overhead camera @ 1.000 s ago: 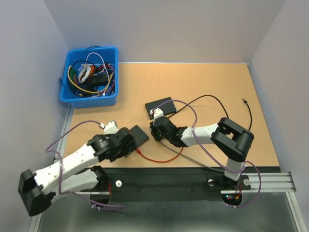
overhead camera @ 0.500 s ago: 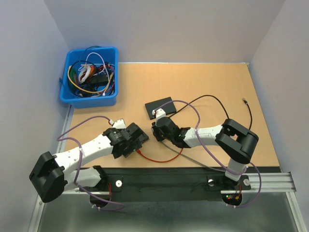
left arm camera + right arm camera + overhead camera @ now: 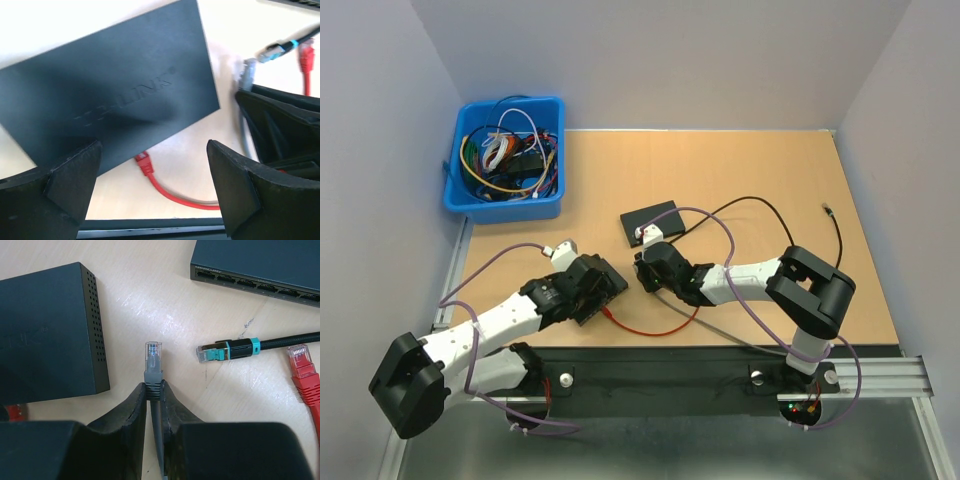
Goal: Insert the plug into the switch port
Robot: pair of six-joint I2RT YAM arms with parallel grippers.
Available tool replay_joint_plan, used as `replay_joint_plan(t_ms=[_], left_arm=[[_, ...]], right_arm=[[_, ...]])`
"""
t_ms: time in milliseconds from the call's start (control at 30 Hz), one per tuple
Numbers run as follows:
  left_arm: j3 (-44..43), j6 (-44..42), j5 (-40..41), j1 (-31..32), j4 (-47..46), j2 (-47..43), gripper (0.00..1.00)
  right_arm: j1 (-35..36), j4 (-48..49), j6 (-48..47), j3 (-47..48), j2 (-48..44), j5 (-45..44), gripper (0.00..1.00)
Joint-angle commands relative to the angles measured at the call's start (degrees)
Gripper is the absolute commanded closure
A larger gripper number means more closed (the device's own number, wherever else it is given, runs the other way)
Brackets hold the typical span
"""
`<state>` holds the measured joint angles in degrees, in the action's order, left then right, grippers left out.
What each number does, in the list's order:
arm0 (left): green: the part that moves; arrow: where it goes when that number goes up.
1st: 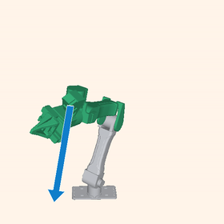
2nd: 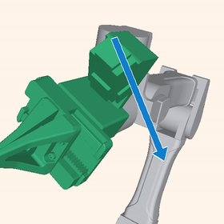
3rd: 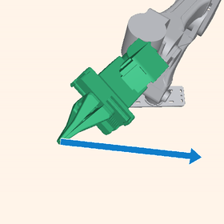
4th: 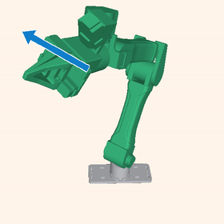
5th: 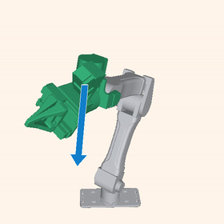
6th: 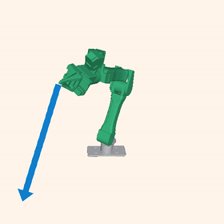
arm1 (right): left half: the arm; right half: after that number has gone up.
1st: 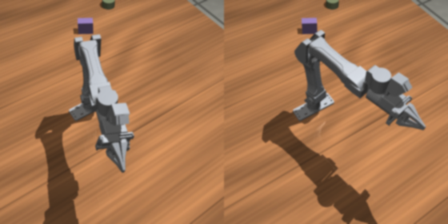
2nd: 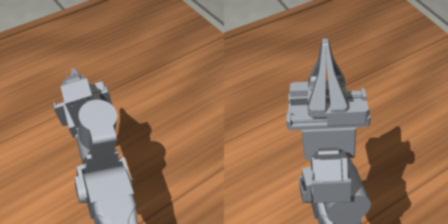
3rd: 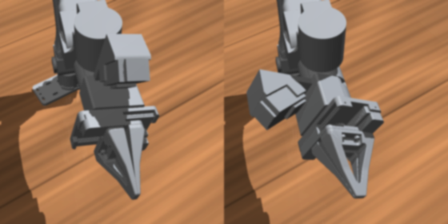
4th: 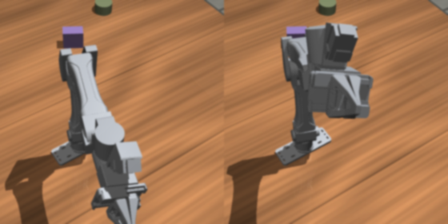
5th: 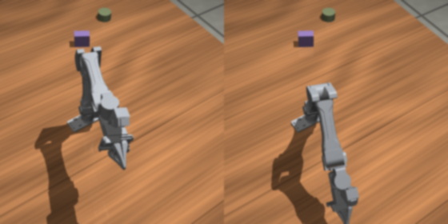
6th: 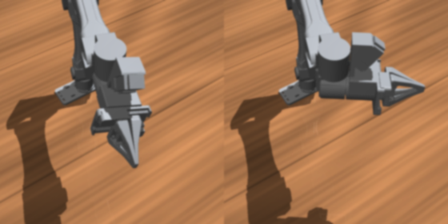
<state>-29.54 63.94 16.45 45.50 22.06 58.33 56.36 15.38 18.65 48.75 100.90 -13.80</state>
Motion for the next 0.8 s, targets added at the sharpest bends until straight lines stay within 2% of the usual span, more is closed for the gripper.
replay_joint_plan(t_ms=[0, 100, 200, 267, 400, 567, 767], left_arm=[[3.7, 0.83, -3.71, -0.14, 1.06, -0.49, 0.01], [3.26, 0.04, -1.25, -0.14, -2.55, -2.95, 0.01], [-1.12, -2.75, 1.38, -0.14, -2.38, -3.48, 0.01], [-6.48, -4.61, 3.41, -0.06, 0.95, -5.23, 0.01], [-16.06, -7.25, 9.64, -0.14, 10.17, -11.2, 0.01], [-23.28, -11.37, 15.54, -0.23, 18.08, -18.5, 0.01], [-20.74, -13.84, 16.95, -0.23, 20.39, -22.55, 0.01]], right_arm=[[0.42, 0.62, -0.02, -0.41, -1.06, -1.93, 1.0], [0.42, 1.4, -0.2, -1.72, -3.51, -1.5, 1.0], [0.42, 8.07, -1.25, -6.89, -9.04, 5.6, 1.0], [0.51, 11.95, -0.81, -8.23, -11.33, 11.76, 1.0], [2.08, 11.17, -0.02, -6.05, -12.84, 15.38, 1.0], [8.67, 8.44, 0.77, 2.02, -6.52, 16.0, 1.0], [17.37, 5.9, 0.51, 13.46, 8.41, 14.95, 1.0]])
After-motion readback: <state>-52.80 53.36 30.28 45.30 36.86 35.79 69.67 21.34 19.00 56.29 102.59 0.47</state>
